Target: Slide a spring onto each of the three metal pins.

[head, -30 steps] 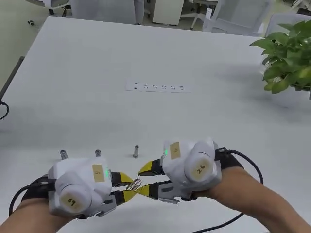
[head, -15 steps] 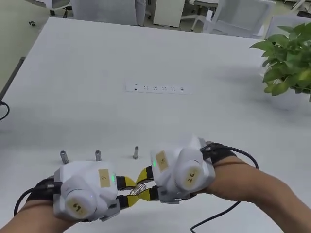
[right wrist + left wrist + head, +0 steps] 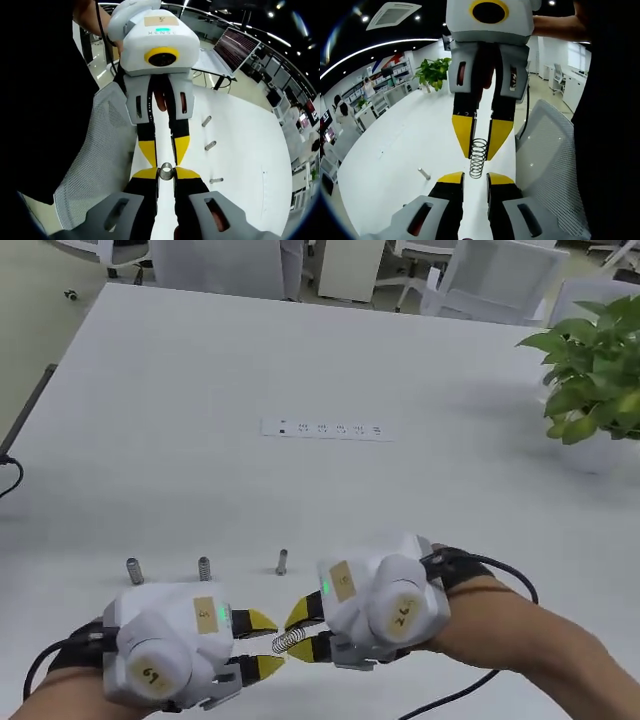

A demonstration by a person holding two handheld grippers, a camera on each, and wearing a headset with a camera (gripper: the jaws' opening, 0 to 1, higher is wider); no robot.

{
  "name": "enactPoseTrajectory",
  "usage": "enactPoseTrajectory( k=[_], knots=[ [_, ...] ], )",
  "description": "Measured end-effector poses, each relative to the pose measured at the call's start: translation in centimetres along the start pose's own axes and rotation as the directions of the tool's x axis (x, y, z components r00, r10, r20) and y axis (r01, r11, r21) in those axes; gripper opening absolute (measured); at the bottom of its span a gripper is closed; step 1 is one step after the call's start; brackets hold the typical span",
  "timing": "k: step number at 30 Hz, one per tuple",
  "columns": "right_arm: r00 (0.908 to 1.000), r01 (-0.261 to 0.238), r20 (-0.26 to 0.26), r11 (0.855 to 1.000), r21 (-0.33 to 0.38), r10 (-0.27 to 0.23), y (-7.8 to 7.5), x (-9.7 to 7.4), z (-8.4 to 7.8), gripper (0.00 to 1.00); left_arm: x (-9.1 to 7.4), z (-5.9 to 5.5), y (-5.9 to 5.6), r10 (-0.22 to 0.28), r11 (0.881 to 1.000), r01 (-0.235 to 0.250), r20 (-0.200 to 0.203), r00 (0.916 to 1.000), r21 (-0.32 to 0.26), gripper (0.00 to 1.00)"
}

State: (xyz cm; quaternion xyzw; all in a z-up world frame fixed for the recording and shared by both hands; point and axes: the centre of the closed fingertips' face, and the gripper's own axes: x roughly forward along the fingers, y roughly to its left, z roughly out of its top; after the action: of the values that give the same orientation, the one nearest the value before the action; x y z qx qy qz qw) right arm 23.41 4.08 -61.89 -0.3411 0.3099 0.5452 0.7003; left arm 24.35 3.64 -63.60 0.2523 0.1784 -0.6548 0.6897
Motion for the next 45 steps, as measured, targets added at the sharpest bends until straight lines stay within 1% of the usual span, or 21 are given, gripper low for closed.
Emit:
enactPoseTrajectory(
  k=[3, 4, 6, 12, 17, 22, 24, 25, 27, 29, 30, 31, 32, 34, 35, 37, 38, 39, 42, 44, 45],
  knots=[
    [0.9999, 0.012, -0.003, 1.0, 0.016, -0.012, -0.3, -0.3, -0.4, 0.08, -0.5, -0.6, 0.6, 0.03, 0.999, -0.03, -0.006, 0.9995, -0.022, 0.17],
    [0.9999, 0.015, -0.004, 1.0, 0.016, -0.015, -0.4, -0.3, -0.5, 0.08, -0.7, -0.7, 0.7, 0.037, 0.998, -0.037, 0.003, 0.9993, -0.049, 0.17],
    [0.9998, 0.022, 0.0, 0.999, 0.025, -0.022, -0.7, -0.5, -0.6, 0.08, -1.0, -0.9, 1.0, 0.051, 0.995, -0.05, 0.012, 0.9986, -0.081, 0.17],
    [0.9986, 0.053, -0.002, 0.997, 0.054, -0.053, -1.7, -0.7, -1.2, 0.08, -1.8, -1.8, 1.8, 0.09, 0.988, -0.088, 0.009, 0.9959, -0.125, 0.17],
    [0.9966, 0.081, 0.001, 0.991, 0.104, -0.082, -3.0, -0.7, -2.1, 0.08, -2.7, -2.8, 2.9, 0.145, 0.972, -0.142, 0.006, 0.9894, -0.188, 0.19],
    [0.9955, 0.092, -0.035, 0.988, 0.125, -0.088, -4.1, -0.1, -4.0, 0.08, -3.8, -3.9, 3.6, 0.196, 0.954, -0.191, -0.003, 0.9806, -0.232, 0.2],
    [0.9958, 0.086, -0.041, 0.987, 0.136, -0.081, -4.4, 0.3, -4.8, 0.08, -4.3, -4.5, 3.9, 0.218, 0.943, -0.213, -0.008, 0.976, -0.255, 0.21],
    [0.9957, 0.086, -0.047, 0.987, 0.139, -0.08, -4.6, 0.5, -5.3, 0.08, -4.5, -4.9, 4.2, 0.234, 0.935, -0.229, -0.014, 0.9721, -0.269, 0.22],
    [0.9957, 0.082, -0.054, 0.985, 0.149, -0.075, -5.1, 0.8, -6.1, 0.08, -5.0, -5.7, 4.4, 0.252, 0.925, -0.248, -0.025, 0.9675, -0.289, 0.23],
    [0.9953, 0.083, -0.061, 0.985, 0.151, -0.074, -5.6, 1.0, -6.6, 0.08, -5.6, -6.3, 4.8, 0.278, 0.912, -0.274, -0.033, 0.9602, -0.306, 0.23],
    [0.9952, 0.083, -0.064, 0.984, 0.155, -0.074, -5.8, 1.0, -6.7, 0.08, -5.8, -6.5, 4.8, 0.283, 0.907, -0.279, -0.034, 0.9586, -0.314, 0.24],
    [0.9948, 0.085, -0.068, 0.984, 0.158, -0.075, -6.1, 1.1, -7.0, 0.08, -6.2, -6.9, 5.0, 0.298, 0.898, -0.295, -0.04, 0.9536, -0.326, 0.24],
    [0.9944, 0.089, -0.071, 0.983, 0.16, -0.078, -6.4, 1.1, -7.1, 0.08, -6.3, -7.0, 5.1, 0.304, 0.895, -0.301, -0.042, 0.9517, -0.329, 0.24],
    [0.9935, 0.096, -0.076, 0.982, 0.165, -0.084, -7.0, 1.2, -7.4, 0.08, -7.0, -7.5, 5.5, 0.327, 0.88, -0.323, -0.047, 0.9438, -0.349, 0.25],
    [0.9933, 0.097, -0.078, 0.981, 0.168, -0.085, -7.4, 1.2, -7.5, 0.08, -7.4, -7.8, 5.7, 0.343, 0.869, -0.338, -0.052, 0.9378, -0.36, 0.26],
    [0.993, 0.1, -0.08, 0.98, 0.17, -0.087, -8.0, 1.3, -7.7, 0.08, -7.9, -8.2, 6.0, 0.36, 0.857, -0.355, -0.058, 0.9311, -0.374, 0.27],
    [0.9928, 0.102, -0.08, 0.98, 0.173, -0.089, -8.4, 1.4, -7.7, 0.08, -8.2, -8.5, 6.3, 0.375, 0.847, -0.37, -0.064, 0.9247, -0.381, 0.28],
    [0.9927, 0.103, -0.08, 0.979, 0.175, -0.09, -8.7, 1.5, -7.8, 0.08, -8.4, -8.6, 6.3, 0.379, 0.844, -0.374, -0.066, 0.9232, -0.386, 0.29],
    [0.9916, 0.11, -0.086, 0.978, 0.178, -0.096, -9.7, 1.9, -7.9, 0.08, -9.3, -9.3, 6.8, 0.412, 0.818, -0.404, -0.074, 0.9082, -0.409, 0.3],
    [0.9915, 0.113, -0.085, 0.977, 0.181, -0.099, -10.2, 2.2, -7.9, 0.08, -9.8, -9.7, 7.0, 0.428, 0.804, -0.419, -0.08, 0.9004, -0.422, 0.31],
    [0.9914, 0.114, -0.084, 0.976, 0.185, -0.1, -10.5, 2.3, -7.9, 0.08, -10.0, -9.8, 7.0, 0.433, 0.799, -0.424, -0.082, 0.8977, -0.426, 0.32]
  ],
)
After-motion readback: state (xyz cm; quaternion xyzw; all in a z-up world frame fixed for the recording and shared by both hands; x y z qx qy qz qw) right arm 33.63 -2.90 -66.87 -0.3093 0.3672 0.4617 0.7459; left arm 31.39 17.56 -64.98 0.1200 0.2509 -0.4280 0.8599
